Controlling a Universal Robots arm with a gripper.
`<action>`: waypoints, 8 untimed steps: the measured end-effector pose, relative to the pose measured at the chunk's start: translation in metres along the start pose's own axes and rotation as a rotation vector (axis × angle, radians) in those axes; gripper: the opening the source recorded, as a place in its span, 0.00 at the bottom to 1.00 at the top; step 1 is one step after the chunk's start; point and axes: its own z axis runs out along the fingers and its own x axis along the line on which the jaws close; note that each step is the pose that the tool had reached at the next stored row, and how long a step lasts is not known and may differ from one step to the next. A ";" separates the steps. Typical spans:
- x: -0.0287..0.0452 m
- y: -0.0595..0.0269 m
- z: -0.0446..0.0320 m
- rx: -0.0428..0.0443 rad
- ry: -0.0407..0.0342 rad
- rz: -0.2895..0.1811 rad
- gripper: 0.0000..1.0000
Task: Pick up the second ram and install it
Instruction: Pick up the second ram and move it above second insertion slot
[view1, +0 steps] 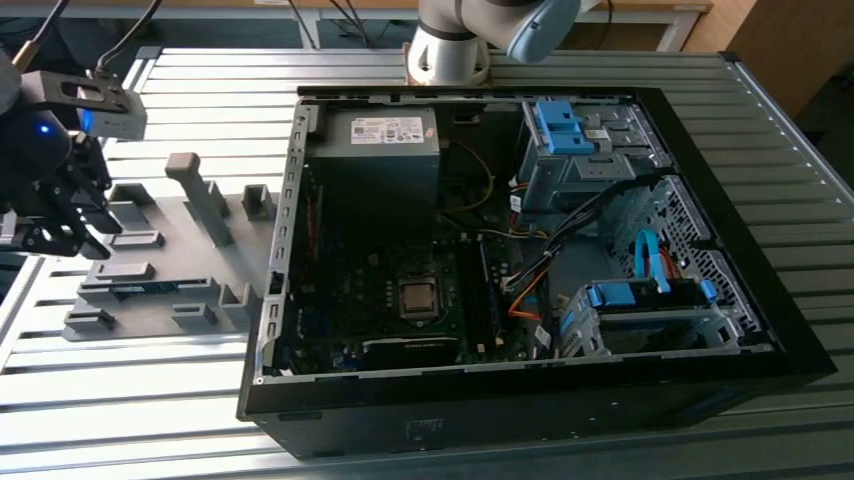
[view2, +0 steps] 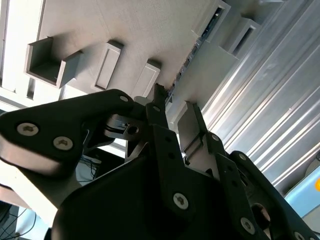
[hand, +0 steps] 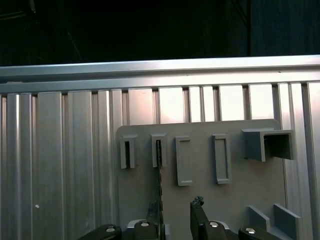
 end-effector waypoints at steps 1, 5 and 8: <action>0.0004 -0.0001 0.0014 0.0000 0.0001 0.000 0.38; 0.0031 -0.0003 0.0080 -0.0001 0.0002 -0.004 0.38; 0.0037 -0.0004 0.0125 -0.0004 0.0014 -0.012 0.38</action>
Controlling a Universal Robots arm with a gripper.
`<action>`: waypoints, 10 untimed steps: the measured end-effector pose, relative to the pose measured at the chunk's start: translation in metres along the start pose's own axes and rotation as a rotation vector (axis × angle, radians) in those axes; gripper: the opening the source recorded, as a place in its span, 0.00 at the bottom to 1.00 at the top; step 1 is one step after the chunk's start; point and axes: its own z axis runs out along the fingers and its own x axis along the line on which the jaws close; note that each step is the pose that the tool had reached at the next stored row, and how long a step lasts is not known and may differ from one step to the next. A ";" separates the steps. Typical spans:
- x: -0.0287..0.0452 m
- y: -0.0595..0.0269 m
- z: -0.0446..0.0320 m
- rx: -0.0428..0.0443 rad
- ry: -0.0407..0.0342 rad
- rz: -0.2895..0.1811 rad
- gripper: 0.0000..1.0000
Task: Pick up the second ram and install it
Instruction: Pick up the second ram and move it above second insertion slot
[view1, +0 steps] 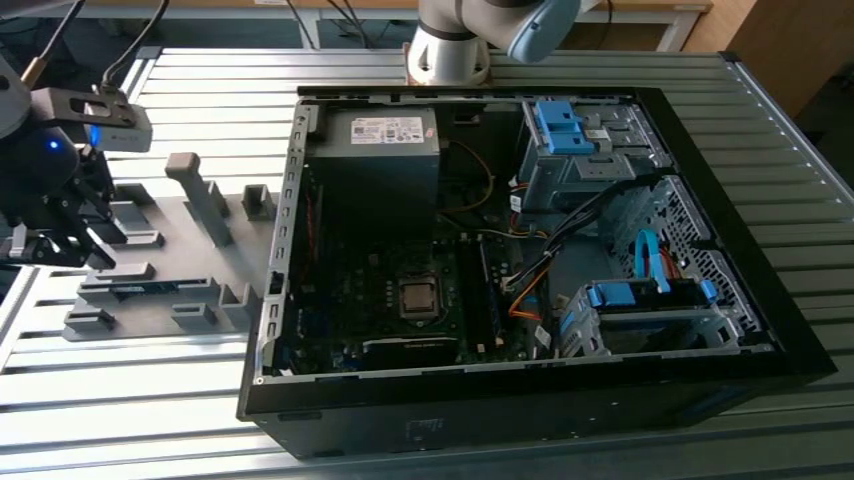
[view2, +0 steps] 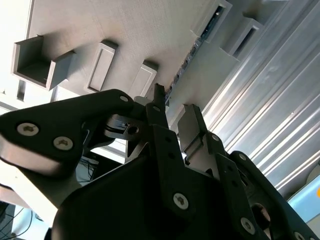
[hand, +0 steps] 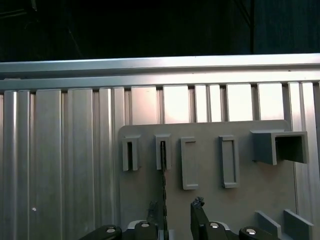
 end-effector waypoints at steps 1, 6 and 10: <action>0.0000 -0.0001 0.0012 0.0000 0.0000 -0.001 0.38; 0.0004 -0.0002 0.0075 0.0000 0.0001 -0.002 0.38; 0.0007 -0.0003 0.0114 0.0000 0.0001 -0.002 0.38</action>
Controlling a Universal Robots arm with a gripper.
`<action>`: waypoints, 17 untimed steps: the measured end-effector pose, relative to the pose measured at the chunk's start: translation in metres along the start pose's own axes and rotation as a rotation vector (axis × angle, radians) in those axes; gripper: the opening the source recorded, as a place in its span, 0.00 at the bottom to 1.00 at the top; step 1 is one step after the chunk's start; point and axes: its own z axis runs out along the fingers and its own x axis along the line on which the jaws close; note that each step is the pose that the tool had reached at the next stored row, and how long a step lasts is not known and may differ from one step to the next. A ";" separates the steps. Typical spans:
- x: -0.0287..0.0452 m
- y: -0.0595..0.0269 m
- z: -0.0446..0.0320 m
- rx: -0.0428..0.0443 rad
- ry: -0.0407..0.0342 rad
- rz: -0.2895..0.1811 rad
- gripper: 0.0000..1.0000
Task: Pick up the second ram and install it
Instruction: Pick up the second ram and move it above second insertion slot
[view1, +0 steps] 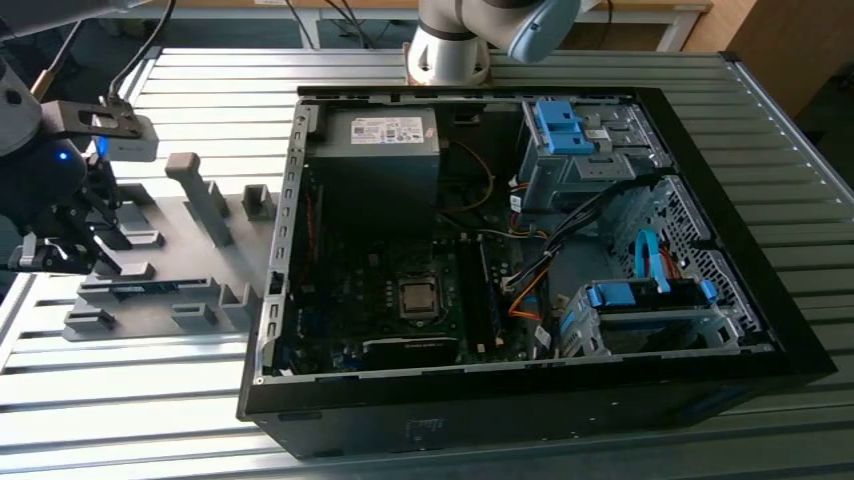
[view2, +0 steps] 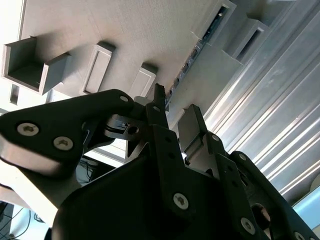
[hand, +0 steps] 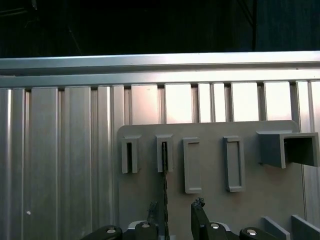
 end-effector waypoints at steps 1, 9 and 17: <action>0.0000 0.0000 0.0004 -0.0001 0.0003 0.000 0.38; 0.0000 -0.0001 0.0007 0.0000 0.0008 0.000 0.38; 0.0004 -0.0001 0.0056 0.0000 0.0008 0.000 0.38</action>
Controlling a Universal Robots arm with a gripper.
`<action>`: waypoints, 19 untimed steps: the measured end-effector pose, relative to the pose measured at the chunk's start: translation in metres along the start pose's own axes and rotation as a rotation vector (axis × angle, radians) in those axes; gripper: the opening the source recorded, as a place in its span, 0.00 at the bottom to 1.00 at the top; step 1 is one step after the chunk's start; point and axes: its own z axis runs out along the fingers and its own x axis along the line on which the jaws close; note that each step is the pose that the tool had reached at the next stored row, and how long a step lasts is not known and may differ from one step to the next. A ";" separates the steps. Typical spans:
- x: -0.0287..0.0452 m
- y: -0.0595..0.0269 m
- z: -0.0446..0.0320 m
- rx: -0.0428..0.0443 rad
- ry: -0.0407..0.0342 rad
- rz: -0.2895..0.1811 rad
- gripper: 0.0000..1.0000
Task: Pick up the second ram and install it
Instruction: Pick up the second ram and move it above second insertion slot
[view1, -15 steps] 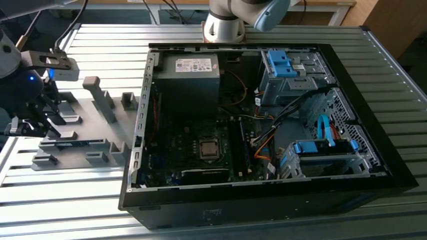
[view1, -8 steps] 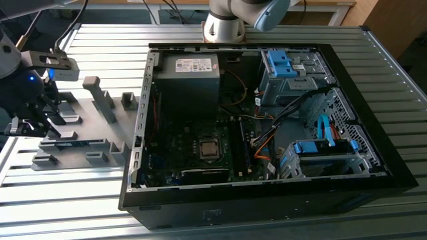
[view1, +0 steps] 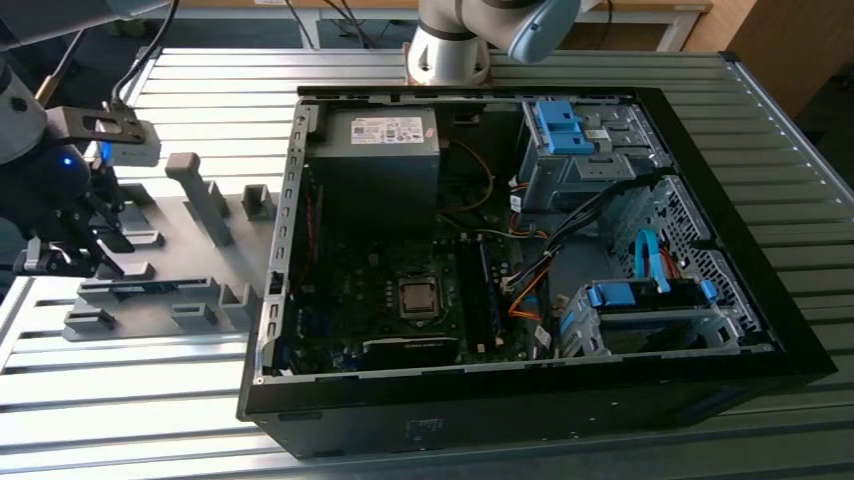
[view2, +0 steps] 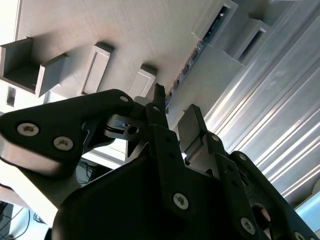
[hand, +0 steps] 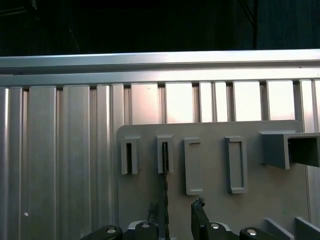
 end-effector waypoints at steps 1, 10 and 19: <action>0.0004 -0.0001 0.0014 0.0000 0.0000 0.000 0.38; 0.0018 -0.0005 0.0156 0.0000 0.0000 -0.001 0.38; 0.0022 -0.0009 0.0290 -0.0001 0.0003 -0.006 0.38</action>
